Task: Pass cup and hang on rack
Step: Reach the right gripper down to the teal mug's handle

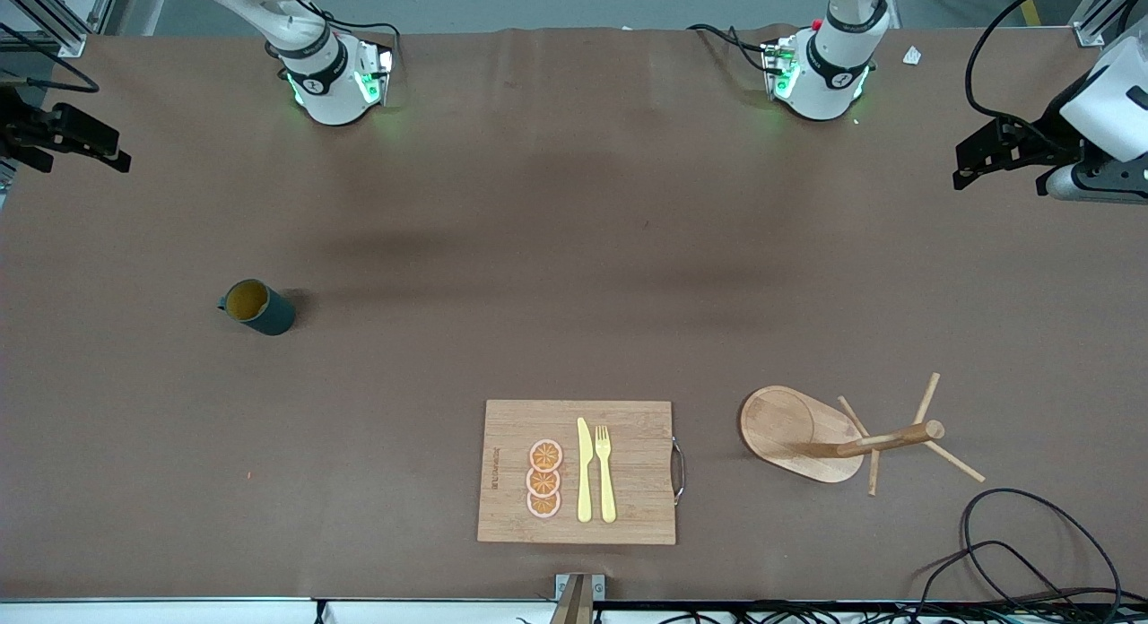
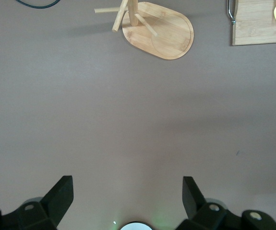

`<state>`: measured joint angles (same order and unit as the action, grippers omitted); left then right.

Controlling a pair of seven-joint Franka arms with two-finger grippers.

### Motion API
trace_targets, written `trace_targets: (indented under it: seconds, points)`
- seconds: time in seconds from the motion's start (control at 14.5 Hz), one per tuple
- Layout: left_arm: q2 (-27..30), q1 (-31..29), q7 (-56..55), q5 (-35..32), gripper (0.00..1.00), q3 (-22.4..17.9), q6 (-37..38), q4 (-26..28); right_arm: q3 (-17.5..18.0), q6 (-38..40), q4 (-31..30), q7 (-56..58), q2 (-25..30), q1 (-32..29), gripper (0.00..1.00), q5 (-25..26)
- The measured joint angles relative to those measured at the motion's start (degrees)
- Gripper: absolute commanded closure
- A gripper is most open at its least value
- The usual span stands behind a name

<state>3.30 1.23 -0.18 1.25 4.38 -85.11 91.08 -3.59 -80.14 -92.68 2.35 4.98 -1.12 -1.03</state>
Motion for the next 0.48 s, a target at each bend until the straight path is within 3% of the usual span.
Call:
trace_targets:
  seconds: [0.21, 0.48]
  points:
    - [0.0, 0.0, 0.0, 0.0, 0.0, 0.0, 0.0, 0.3, 0.0, -2.1, -0.2, 0.0, -4.2, -0.4, 0.0, 0.0]
    - [0.0, 0.1, 0.0, 0.0, 0.0, 0.1, 0.0, 0.3, 0.0, -11.9, -0.1, 3.0, -13.2, -1.3, 0.0, 0.5]
